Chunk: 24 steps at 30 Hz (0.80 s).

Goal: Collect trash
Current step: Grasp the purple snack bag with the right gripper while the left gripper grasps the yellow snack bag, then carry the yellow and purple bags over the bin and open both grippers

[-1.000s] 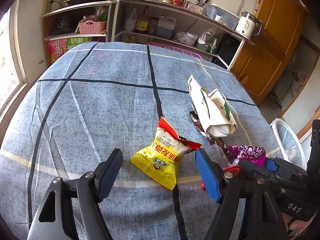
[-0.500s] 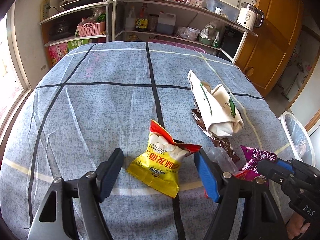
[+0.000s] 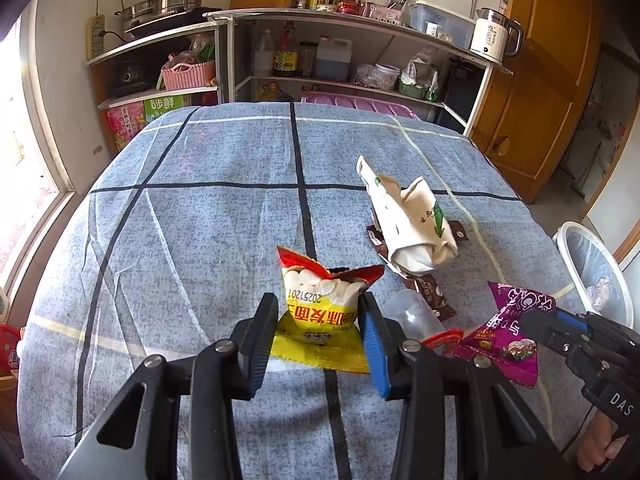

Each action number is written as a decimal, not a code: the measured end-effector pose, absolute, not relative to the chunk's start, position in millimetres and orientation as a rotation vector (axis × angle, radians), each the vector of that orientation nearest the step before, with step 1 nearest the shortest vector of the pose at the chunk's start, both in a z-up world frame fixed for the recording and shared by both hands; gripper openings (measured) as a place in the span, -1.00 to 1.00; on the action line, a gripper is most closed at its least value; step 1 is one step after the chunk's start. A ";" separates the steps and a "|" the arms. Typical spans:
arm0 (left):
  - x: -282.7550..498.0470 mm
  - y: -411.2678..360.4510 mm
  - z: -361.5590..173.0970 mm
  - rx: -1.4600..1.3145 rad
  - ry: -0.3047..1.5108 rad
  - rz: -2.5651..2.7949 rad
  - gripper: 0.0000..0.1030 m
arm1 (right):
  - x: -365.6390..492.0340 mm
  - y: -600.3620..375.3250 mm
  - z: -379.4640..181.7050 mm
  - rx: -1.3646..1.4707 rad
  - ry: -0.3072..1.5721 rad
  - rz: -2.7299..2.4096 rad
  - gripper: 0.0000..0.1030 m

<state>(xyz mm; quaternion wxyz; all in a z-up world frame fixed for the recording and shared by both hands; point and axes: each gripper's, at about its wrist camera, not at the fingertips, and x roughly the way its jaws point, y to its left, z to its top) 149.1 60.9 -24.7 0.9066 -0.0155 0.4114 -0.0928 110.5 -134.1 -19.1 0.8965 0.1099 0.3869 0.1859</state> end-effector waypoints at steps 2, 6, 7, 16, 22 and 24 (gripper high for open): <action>144.9 55.9 -18.3 -0.028 0.835 -0.197 -0.17 | 107.1 -139.0 -15.8 0.232 0.792 0.379 -0.72; 134.9 42.5 -4.0 -0.012 0.807 -0.217 -0.17 | 99.1 -152.2 -7.8 0.243 0.762 0.363 -0.72; 132.7 37.9 0.3 -0.011 0.799 -0.226 -0.17 | 97.0 -156.4 -5.2 0.247 0.753 0.359 -0.72; 118.4 -9.9 26.7 0.005 0.739 -0.313 -0.17 | 77.9 -202.5 16.4 0.265 0.684 0.285 -0.72; 115.7 -50.1 35.0 0.023 0.719 -0.391 -0.17 | 65.5 -236.8 23.8 0.280 0.658 0.210 -0.72; 116.1 -64.9 36.7 0.024 0.720 -0.419 -0.17 | 62.2 -249.9 26.7 0.285 0.650 0.182 -0.72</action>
